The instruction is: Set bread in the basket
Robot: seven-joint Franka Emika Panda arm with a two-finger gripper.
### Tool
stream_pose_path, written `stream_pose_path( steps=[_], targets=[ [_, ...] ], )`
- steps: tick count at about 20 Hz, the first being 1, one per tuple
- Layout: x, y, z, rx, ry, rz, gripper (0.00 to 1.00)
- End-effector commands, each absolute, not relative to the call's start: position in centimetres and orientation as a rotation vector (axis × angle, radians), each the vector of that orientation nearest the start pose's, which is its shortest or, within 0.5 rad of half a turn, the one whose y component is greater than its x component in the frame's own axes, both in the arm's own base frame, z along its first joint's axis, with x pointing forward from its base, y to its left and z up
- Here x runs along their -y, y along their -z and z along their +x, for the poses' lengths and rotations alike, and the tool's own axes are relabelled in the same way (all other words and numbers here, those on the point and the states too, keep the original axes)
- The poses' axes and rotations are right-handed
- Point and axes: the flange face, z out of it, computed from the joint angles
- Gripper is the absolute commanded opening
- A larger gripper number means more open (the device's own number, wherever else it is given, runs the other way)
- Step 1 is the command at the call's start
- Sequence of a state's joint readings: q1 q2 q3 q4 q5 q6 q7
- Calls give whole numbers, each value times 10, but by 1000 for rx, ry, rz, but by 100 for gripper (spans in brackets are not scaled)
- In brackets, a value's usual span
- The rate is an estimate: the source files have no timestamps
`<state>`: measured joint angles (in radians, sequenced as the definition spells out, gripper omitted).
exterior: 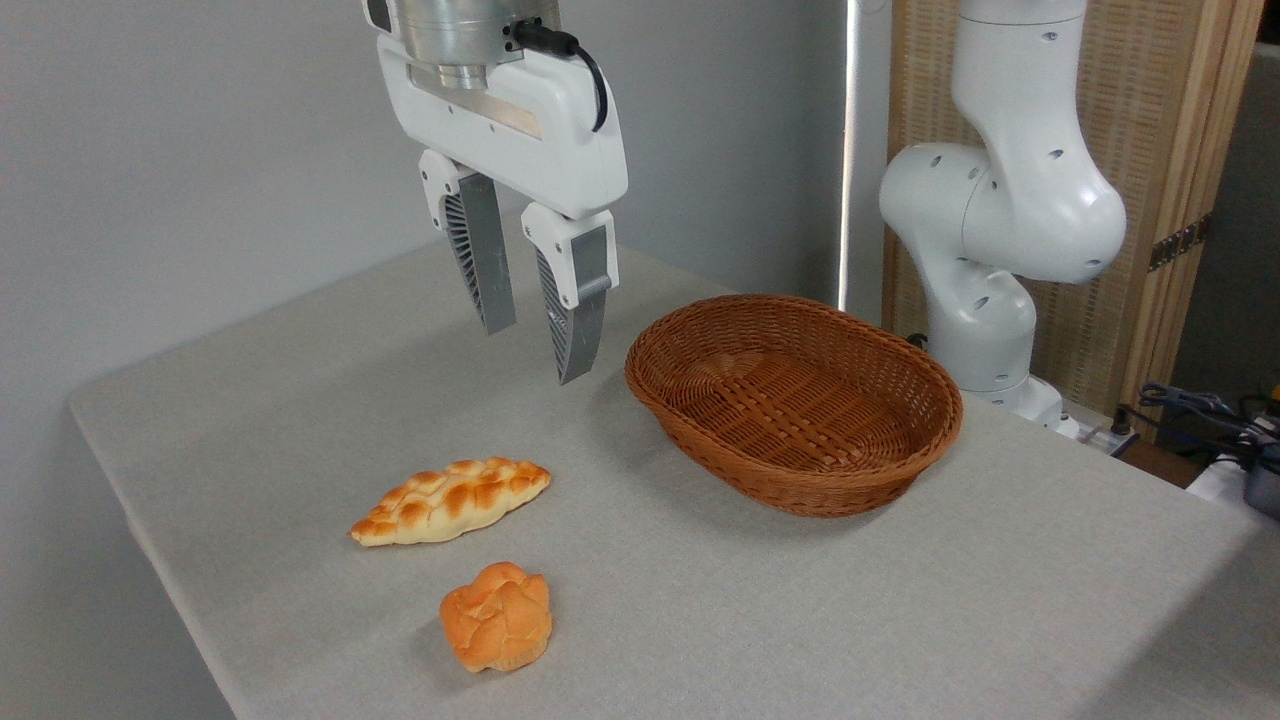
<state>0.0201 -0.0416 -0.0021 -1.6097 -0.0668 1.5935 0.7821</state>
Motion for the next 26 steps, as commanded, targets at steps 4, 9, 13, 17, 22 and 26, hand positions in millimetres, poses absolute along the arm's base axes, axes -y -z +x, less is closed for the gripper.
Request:
stream_pose_path(
  steps=[4,9,13,17,22,26],
  targets=[
    [-7,-636,545,-1189,66,-2953,100],
    [-7,-636,546,-1189,68,-2952,100],
    [-7,-635,546,-1180,66,-2956,100],
    [-8,-633,547,-1176,62,-2960,100],
    [0,-616,561,-1185,95,-2944,100],
    [-2,-584,591,-1171,150,-2930,100]
  ],
)
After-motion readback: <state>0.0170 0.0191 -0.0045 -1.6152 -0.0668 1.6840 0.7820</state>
